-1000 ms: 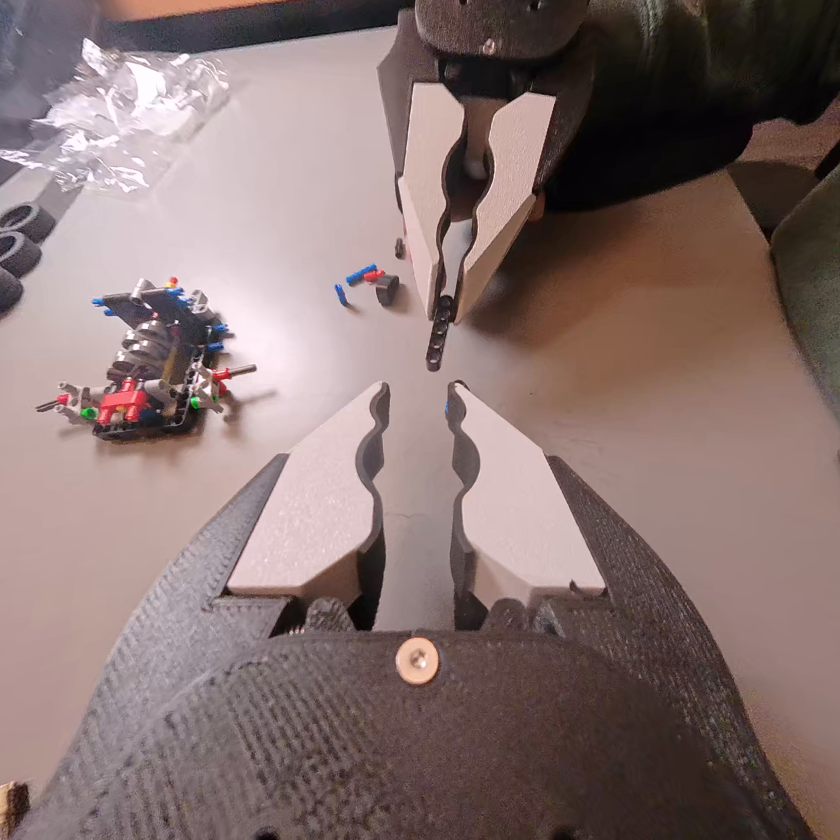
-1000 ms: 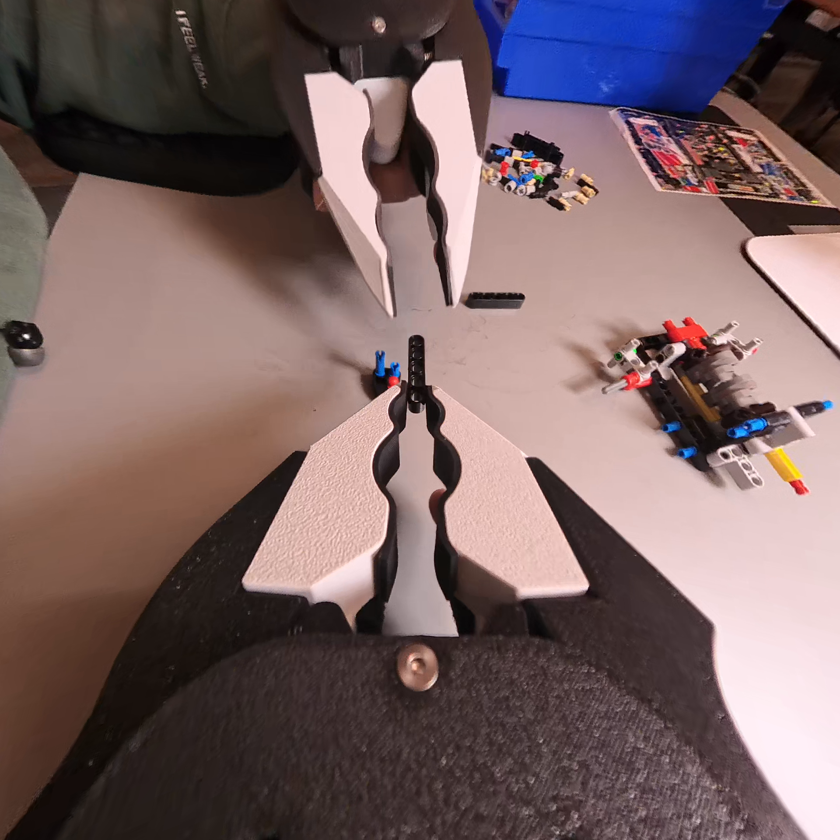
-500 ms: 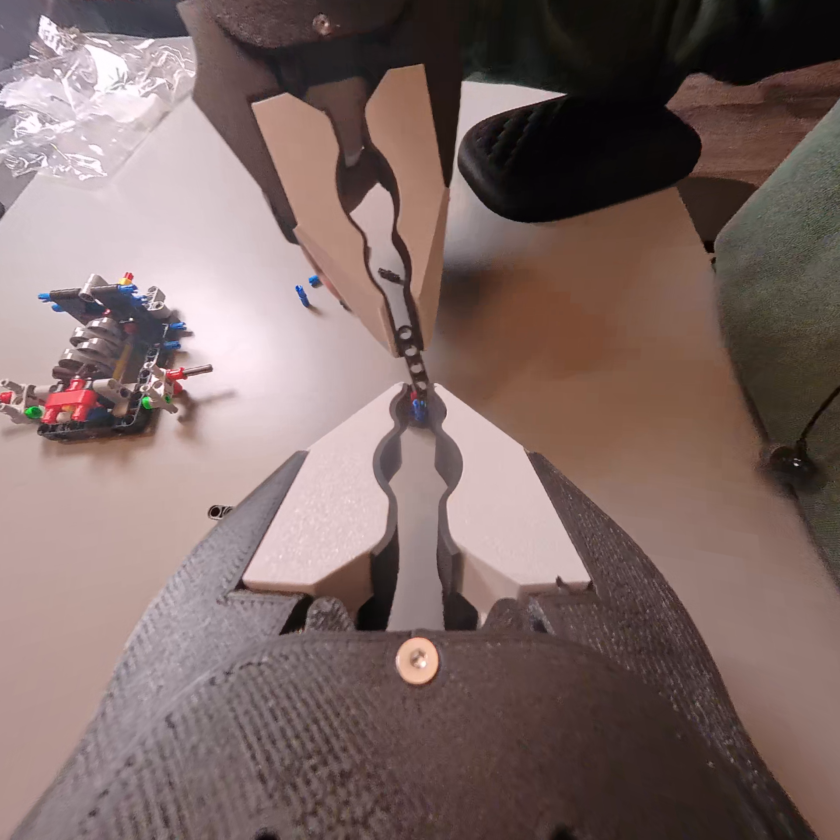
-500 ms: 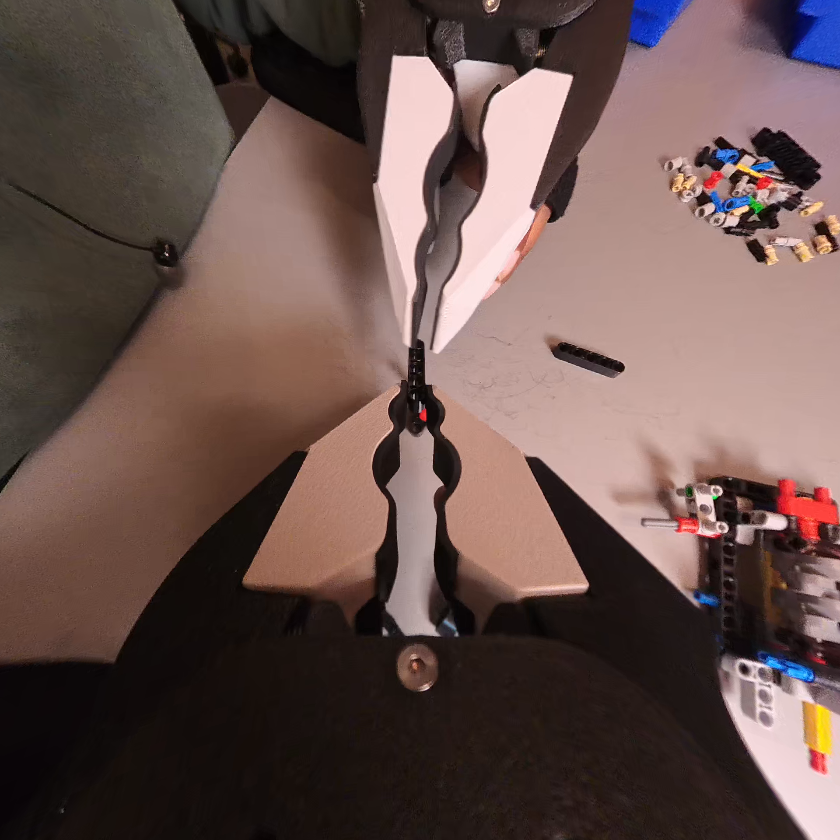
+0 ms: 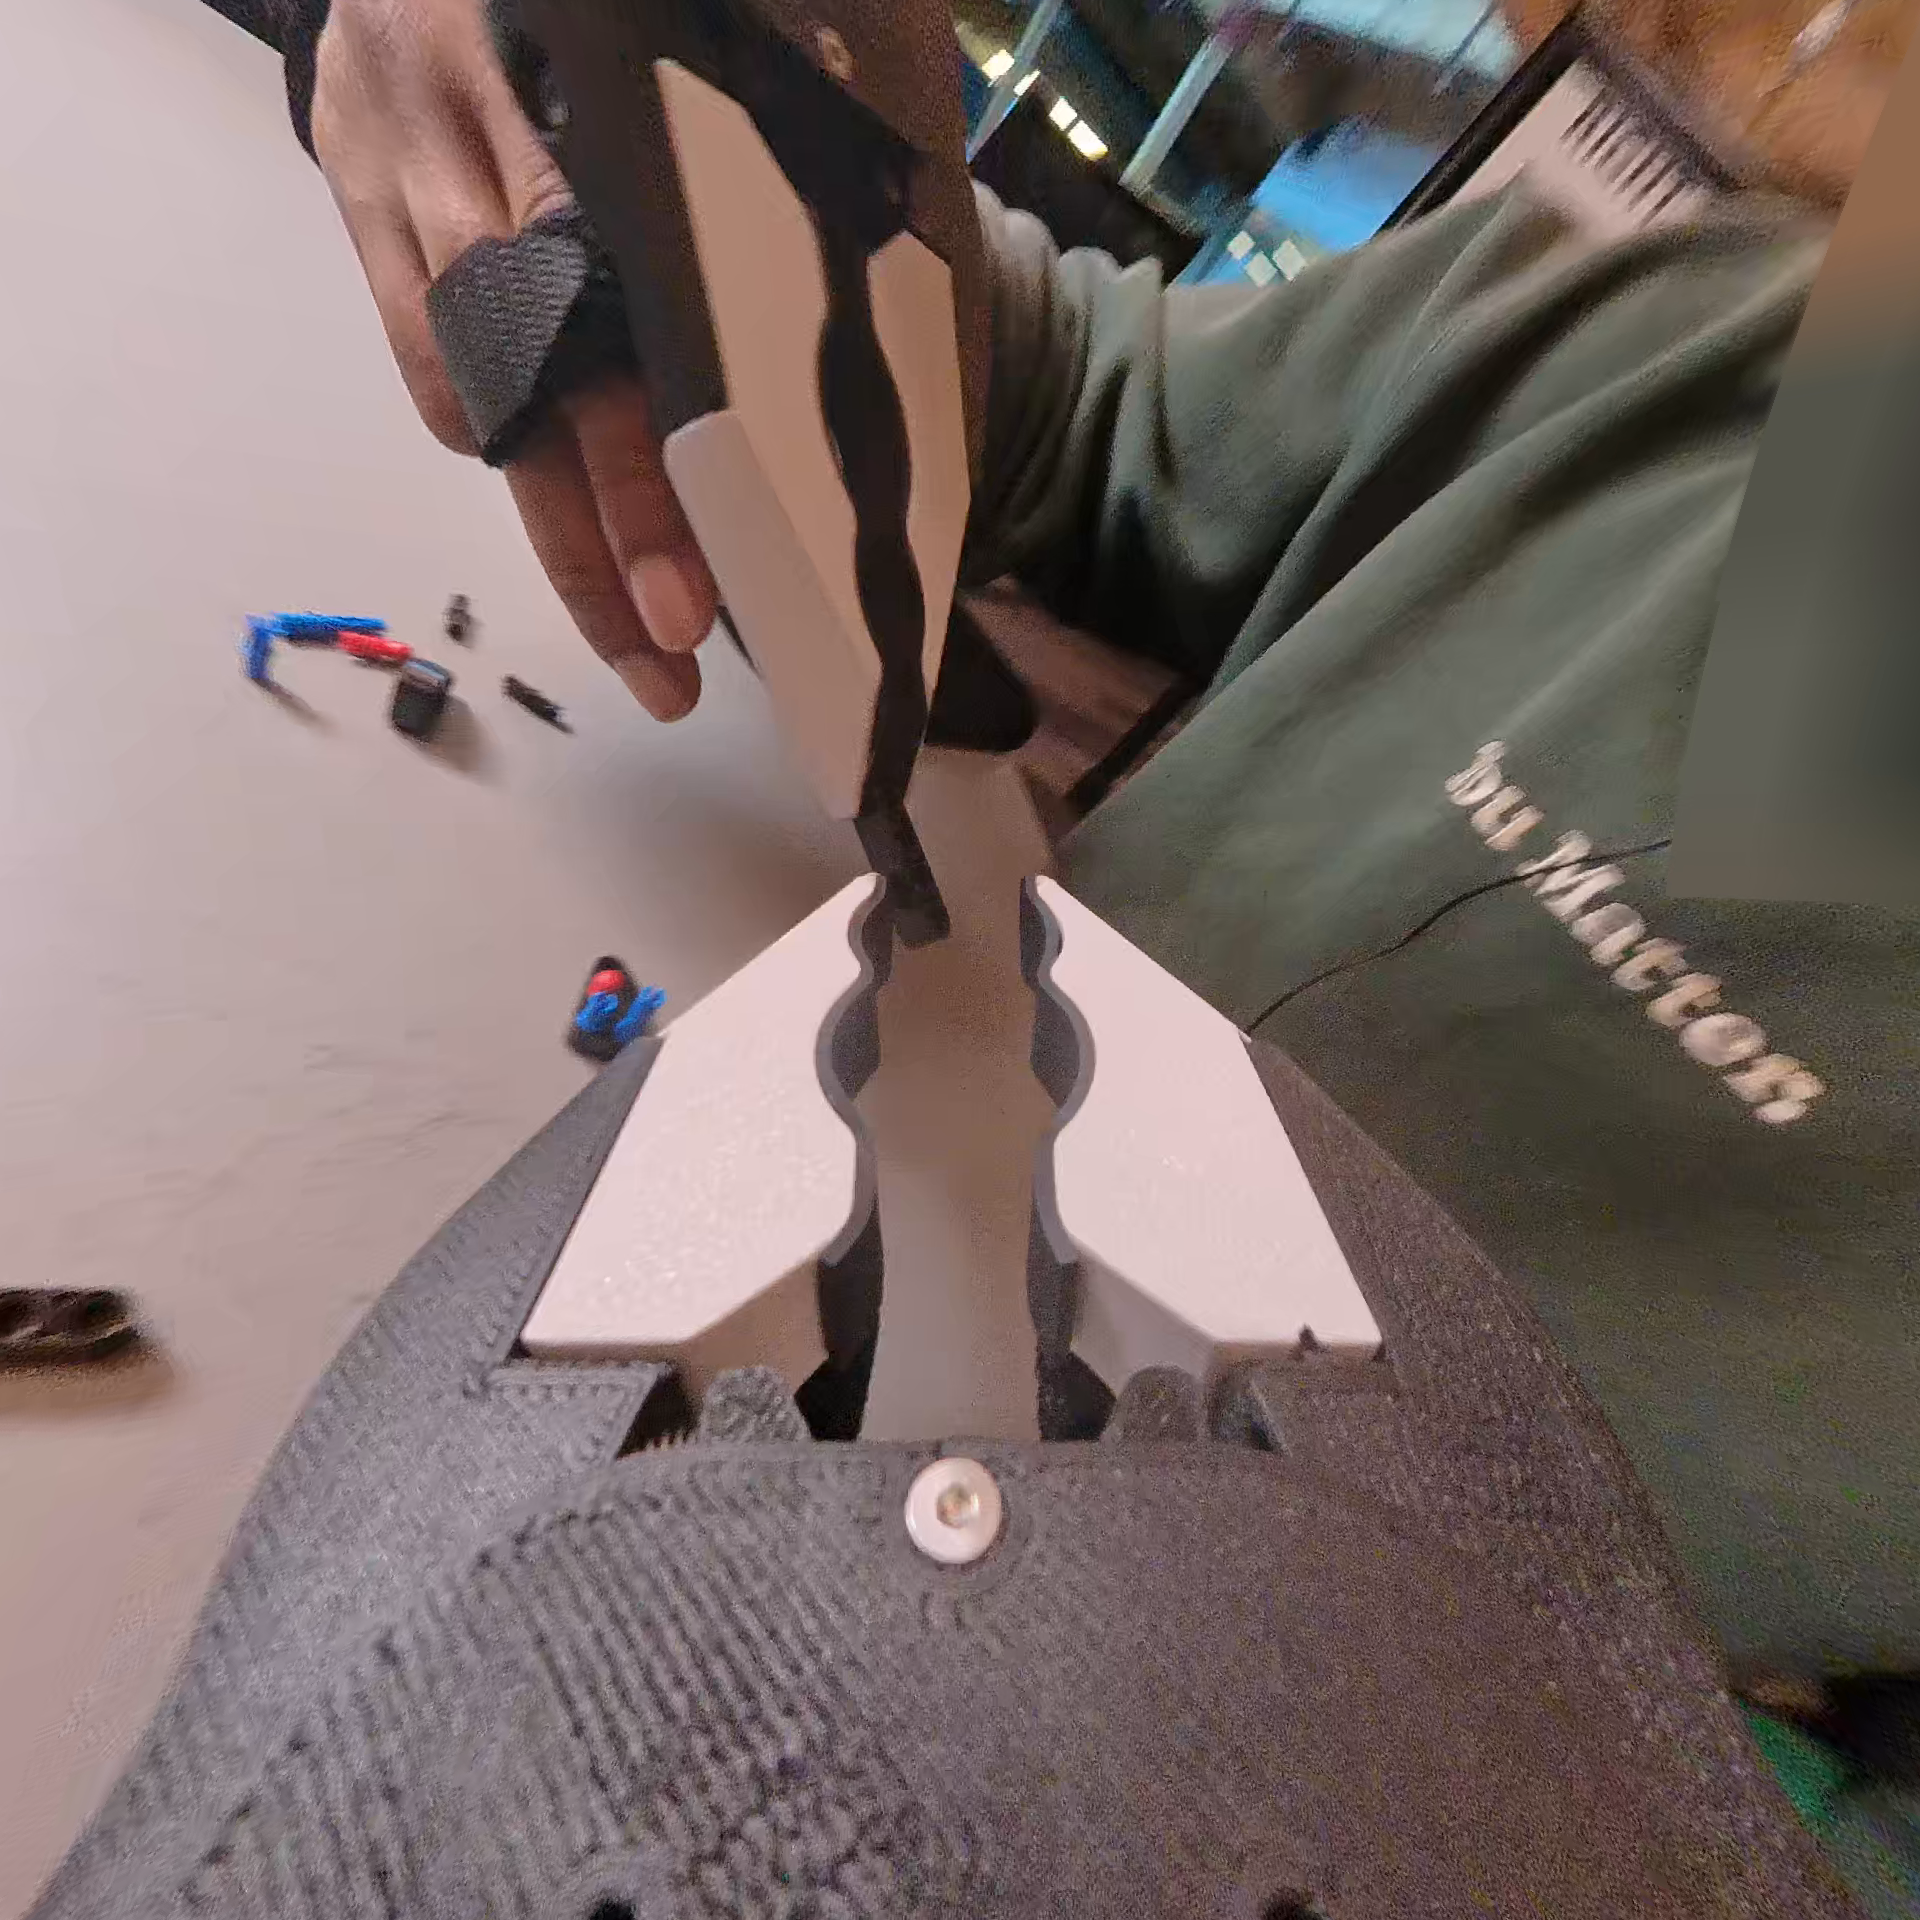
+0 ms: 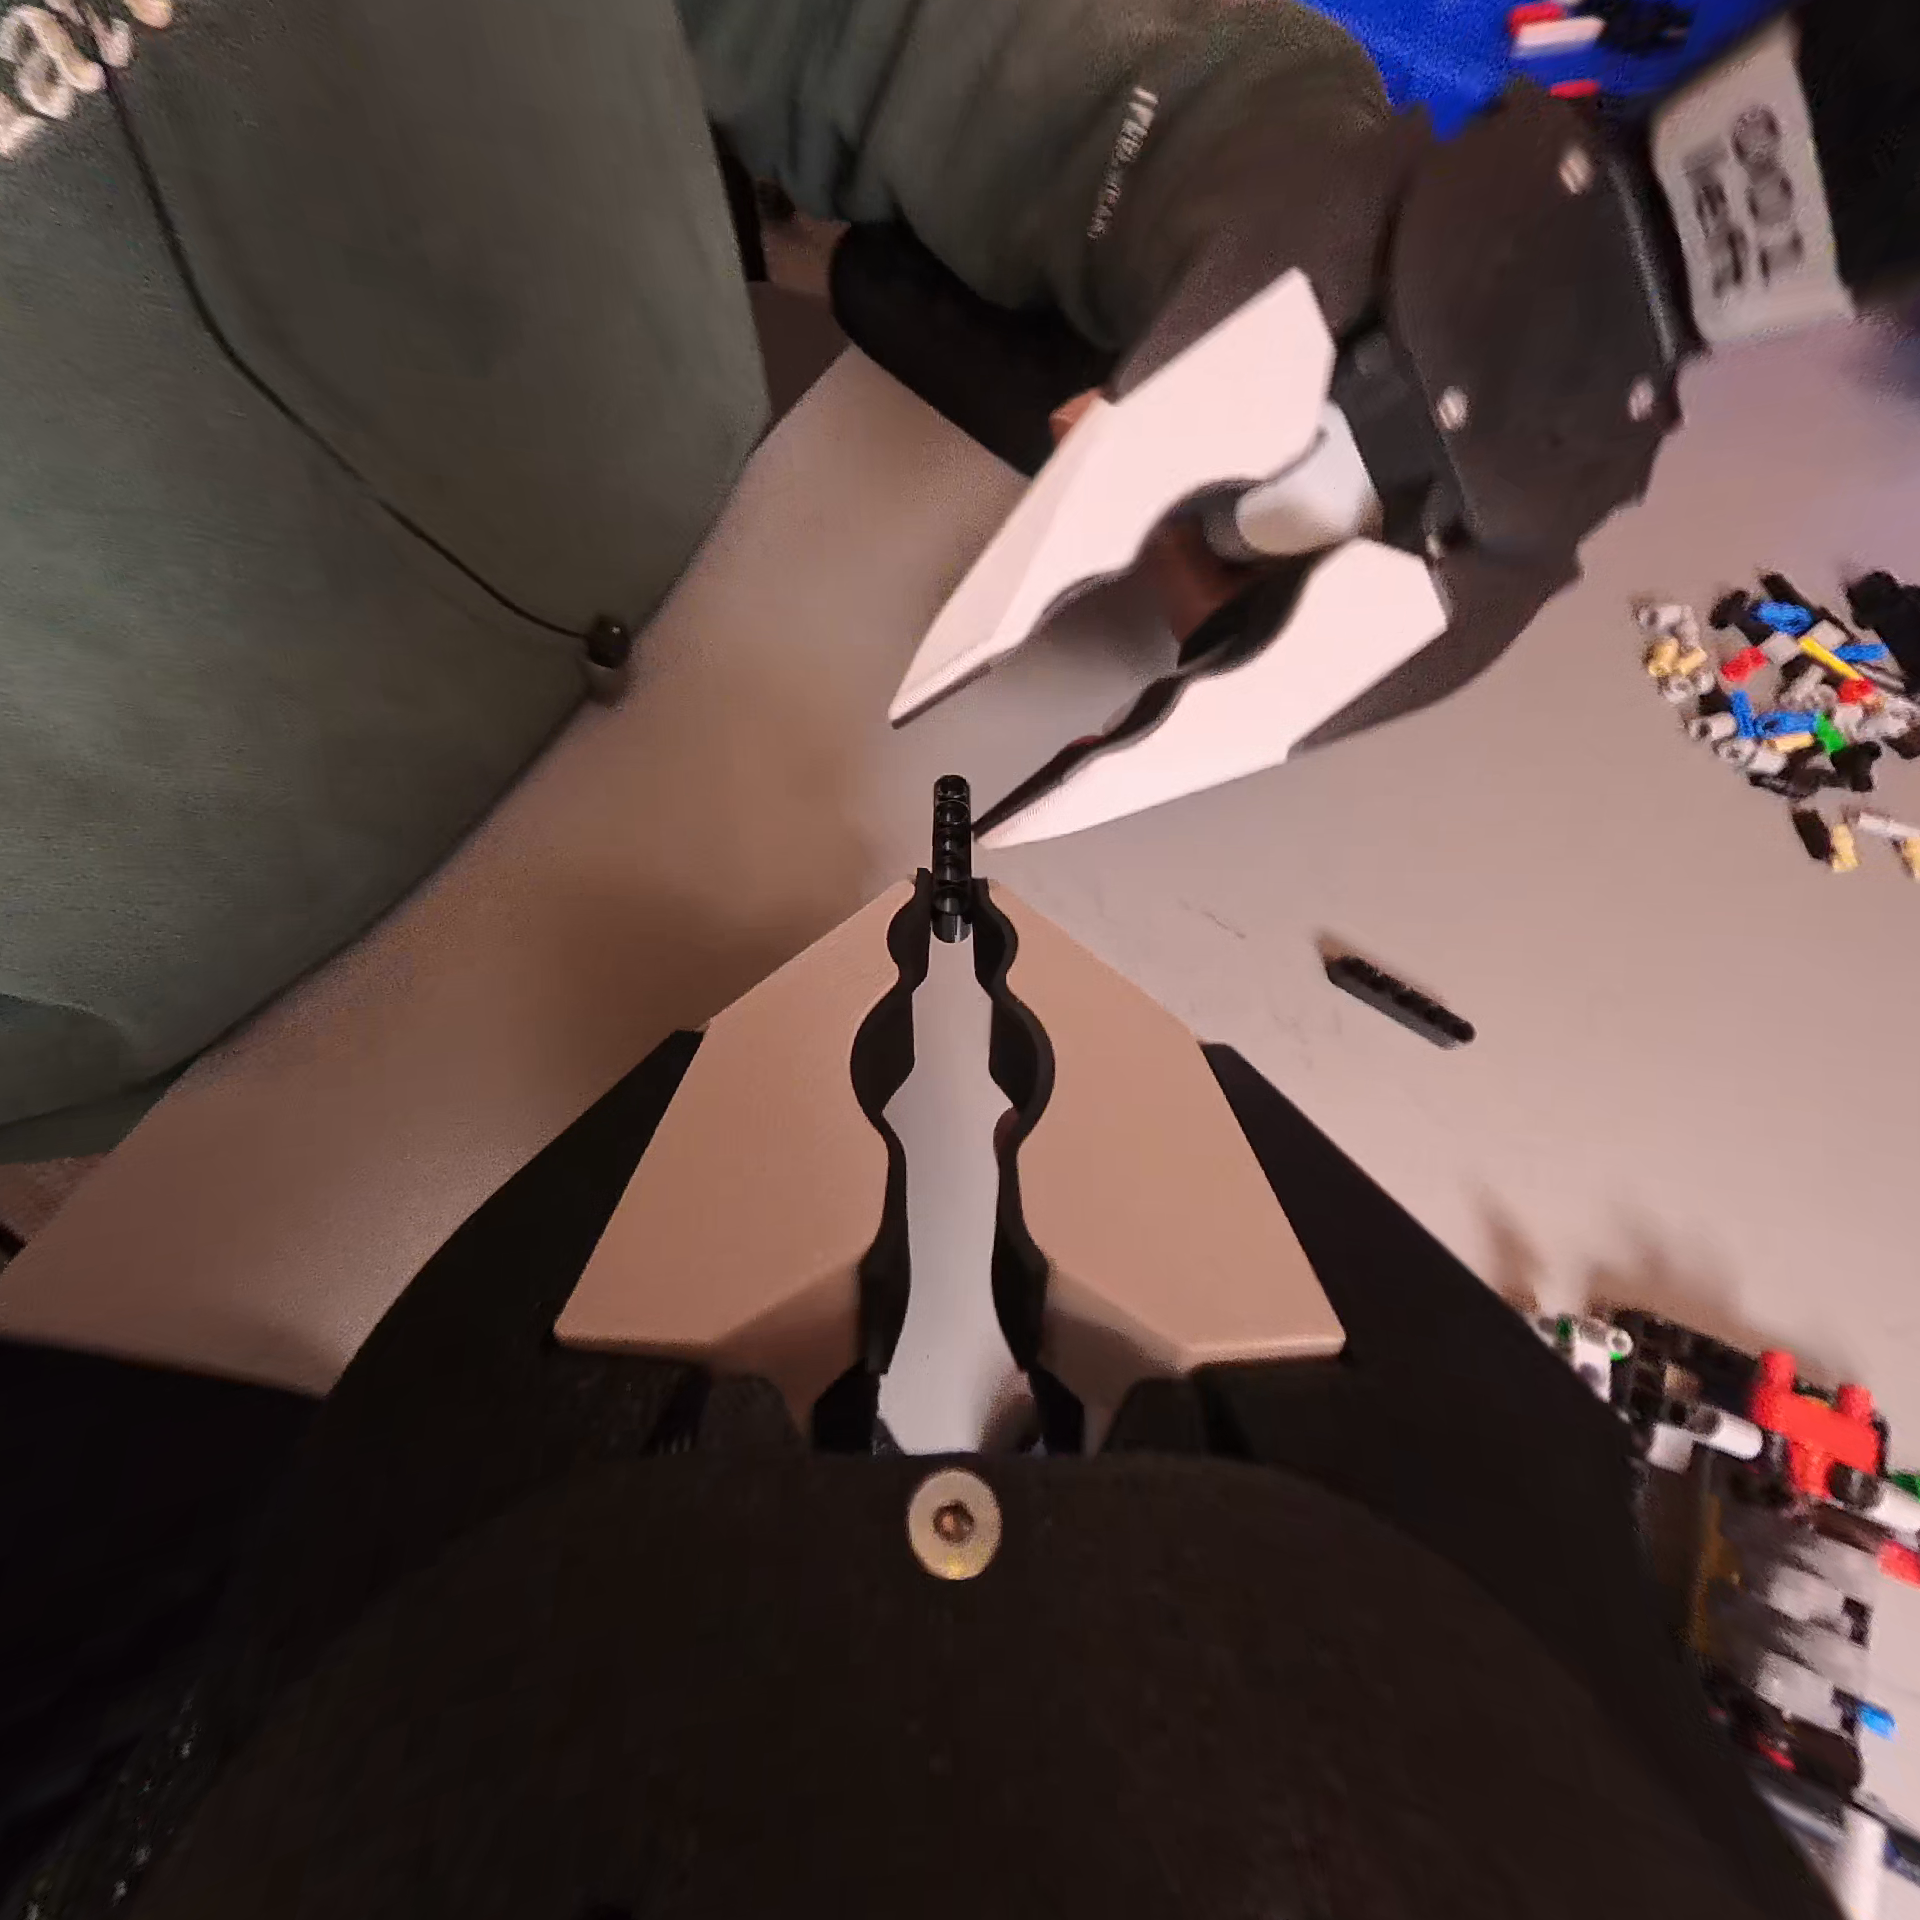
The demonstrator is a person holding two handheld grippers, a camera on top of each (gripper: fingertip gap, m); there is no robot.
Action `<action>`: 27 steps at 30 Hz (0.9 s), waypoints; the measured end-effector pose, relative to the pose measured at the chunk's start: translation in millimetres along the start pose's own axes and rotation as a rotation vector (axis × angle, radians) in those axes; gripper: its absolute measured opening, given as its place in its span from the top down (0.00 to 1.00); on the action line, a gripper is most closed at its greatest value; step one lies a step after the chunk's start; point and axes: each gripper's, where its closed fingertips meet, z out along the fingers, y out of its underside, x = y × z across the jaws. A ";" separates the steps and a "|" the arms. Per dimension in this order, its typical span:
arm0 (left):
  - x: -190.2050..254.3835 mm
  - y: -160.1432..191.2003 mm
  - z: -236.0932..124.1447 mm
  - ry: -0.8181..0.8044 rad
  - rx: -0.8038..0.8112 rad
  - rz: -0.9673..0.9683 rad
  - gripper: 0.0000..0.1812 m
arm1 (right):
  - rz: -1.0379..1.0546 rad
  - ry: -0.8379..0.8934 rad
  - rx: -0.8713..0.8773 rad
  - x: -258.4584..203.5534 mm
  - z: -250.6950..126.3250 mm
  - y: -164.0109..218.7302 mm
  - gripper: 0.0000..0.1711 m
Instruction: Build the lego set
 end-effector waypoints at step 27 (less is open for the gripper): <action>-45.2 -43.0 -24.8 -0.096 0.420 -0.412 0.97 | 0.055 0.541 0.050 51.7 -38.4 -3.2 0.69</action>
